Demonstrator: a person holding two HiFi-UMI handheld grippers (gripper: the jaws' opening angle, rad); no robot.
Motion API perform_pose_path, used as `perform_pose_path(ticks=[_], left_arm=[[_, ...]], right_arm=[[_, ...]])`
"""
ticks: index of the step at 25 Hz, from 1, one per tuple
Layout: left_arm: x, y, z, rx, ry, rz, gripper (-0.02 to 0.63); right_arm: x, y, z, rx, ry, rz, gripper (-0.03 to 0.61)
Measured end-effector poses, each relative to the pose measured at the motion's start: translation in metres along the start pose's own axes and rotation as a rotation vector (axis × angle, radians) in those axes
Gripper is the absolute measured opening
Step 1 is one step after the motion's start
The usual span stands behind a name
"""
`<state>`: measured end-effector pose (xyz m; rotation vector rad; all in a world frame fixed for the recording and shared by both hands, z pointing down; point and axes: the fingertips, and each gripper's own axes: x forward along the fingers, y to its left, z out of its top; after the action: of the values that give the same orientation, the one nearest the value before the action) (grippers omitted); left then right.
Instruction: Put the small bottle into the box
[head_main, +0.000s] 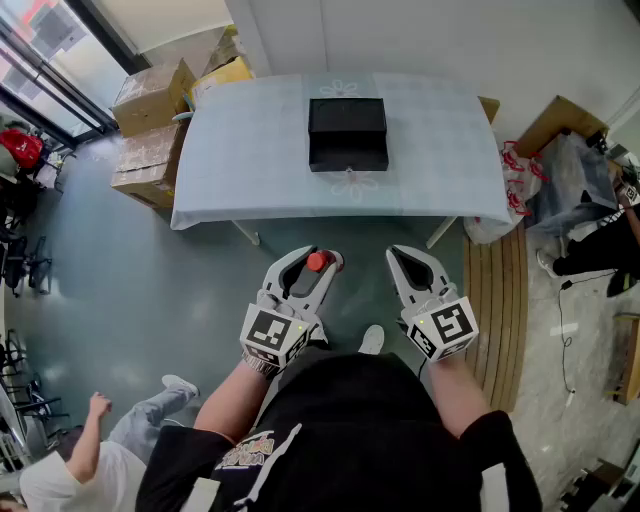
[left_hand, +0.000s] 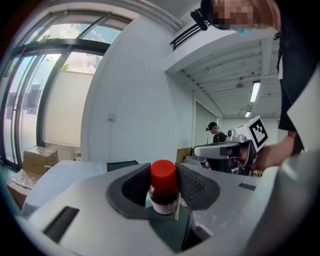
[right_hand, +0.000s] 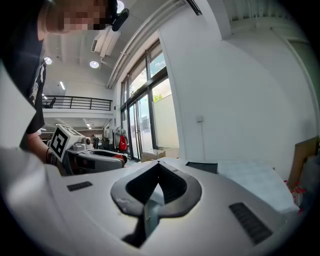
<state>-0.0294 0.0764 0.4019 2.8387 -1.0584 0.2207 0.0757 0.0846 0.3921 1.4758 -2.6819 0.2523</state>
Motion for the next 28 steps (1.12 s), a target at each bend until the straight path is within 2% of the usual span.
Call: perform_pose_path(ticks=[19,28], left_arm=[[-0.017,0.018,-0.001,-0.013,-0.011,-0.008,0.155],[-0.021,0.050,-0.001,-0.017,-0.008,-0.023,0.155]], right_arm=[[0.018,0.026,0.005,-0.029,-0.009,0.016,0.008],[0.050,0.038,0.012,-0.040,-0.021,0.016,0.008]])
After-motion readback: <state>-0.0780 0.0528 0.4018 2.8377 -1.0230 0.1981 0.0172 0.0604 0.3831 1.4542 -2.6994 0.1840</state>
